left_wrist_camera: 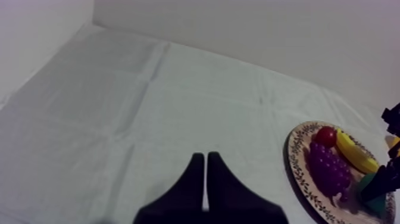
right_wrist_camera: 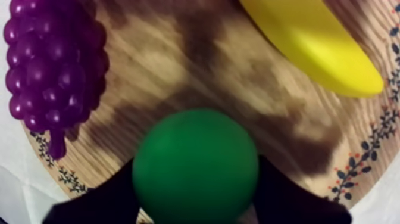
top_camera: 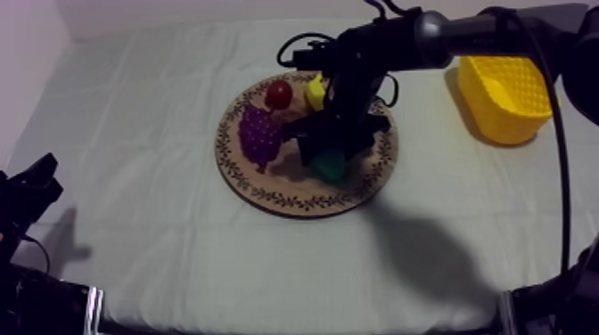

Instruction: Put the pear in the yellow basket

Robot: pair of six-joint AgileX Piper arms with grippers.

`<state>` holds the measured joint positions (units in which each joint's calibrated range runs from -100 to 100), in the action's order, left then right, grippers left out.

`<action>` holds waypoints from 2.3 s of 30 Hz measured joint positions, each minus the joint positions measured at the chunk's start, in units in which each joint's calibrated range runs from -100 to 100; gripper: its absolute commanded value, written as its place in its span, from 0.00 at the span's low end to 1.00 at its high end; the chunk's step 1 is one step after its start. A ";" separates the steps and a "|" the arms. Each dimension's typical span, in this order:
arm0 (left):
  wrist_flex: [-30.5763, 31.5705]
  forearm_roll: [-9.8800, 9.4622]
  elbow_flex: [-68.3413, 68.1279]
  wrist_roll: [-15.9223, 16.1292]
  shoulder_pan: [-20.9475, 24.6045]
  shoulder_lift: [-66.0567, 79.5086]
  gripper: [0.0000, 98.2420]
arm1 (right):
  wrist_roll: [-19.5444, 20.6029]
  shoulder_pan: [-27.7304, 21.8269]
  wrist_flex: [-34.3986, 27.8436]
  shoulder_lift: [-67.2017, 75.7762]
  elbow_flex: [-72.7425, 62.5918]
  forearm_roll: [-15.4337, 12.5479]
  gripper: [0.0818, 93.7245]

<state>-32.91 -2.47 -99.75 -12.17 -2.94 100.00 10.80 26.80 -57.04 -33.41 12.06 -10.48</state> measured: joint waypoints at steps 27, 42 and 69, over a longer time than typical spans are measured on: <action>0.00 0.00 0.00 0.00 0.00 0.00 0.00 | -1.41 -10.76 -10.01 26.77 5.53 2.28 0.31; 0.00 0.00 0.00 0.00 0.00 0.00 0.00 | -2.17 -27.00 -10.85 42.10 15.03 6.27 0.31; 0.00 0.00 0.00 0.00 0.00 0.00 0.00 | -9.11 -38.43 2.42 24.19 12.32 4.71 0.64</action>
<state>-32.91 -2.47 -99.75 -12.17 -2.94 100.00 1.69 -11.63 -54.62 -9.22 24.38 -5.76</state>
